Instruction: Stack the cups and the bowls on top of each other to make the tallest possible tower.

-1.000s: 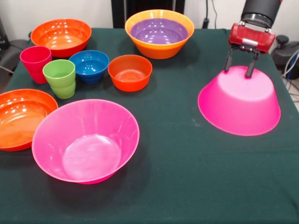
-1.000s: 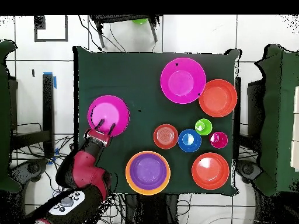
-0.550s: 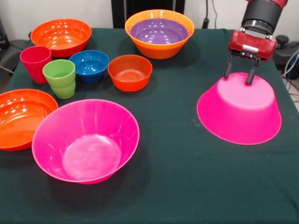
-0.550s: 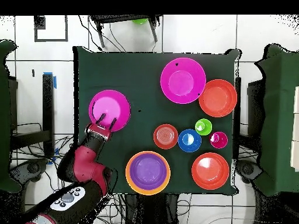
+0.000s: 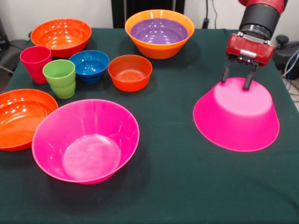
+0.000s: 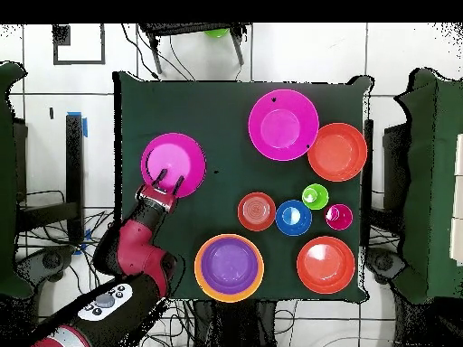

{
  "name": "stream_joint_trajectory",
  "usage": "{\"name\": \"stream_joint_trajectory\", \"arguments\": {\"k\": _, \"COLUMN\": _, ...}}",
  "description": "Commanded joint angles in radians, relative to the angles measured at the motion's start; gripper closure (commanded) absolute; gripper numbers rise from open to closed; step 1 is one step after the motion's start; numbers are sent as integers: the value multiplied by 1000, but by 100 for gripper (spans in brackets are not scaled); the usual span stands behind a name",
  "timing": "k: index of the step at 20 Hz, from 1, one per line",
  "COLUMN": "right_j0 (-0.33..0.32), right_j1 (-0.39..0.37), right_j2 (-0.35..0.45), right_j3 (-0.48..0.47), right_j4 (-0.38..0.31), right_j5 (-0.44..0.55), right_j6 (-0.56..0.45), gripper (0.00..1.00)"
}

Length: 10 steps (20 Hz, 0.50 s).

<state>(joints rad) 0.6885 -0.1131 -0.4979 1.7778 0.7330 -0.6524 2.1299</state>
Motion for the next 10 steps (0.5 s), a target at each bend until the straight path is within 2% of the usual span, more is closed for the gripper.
{"name": "stream_joint_trajectory", "arguments": {"k": 1, "right_j0": -16, "right_j1": 134, "right_j2": 86, "right_j3": -66, "right_j4": -4, "right_j5": 284, "right_j6": -74, "gripper": 0}}
{"name": "stream_joint_trajectory", "arguments": {"k": 2, "right_j0": -11, "right_j1": 134, "right_j2": 74, "right_j3": -65, "right_j4": -2, "right_j5": 295, "right_j6": -81, "gripper": 0}}
{"name": "stream_joint_trajectory", "arguments": {"k": 5, "right_j0": -21, "right_j1": 117, "right_j2": 37, "right_j3": -63, "right_j4": -54, "right_j5": 342, "right_j6": -102, "gripper": 0}}
{"name": "stream_joint_trajectory", "arguments": {"k": 10, "right_j0": -33, "right_j1": 105, "right_j2": -4, "right_j3": -60, "right_j4": -125, "right_j5": 360, "right_j6": -104, "gripper": 0}}
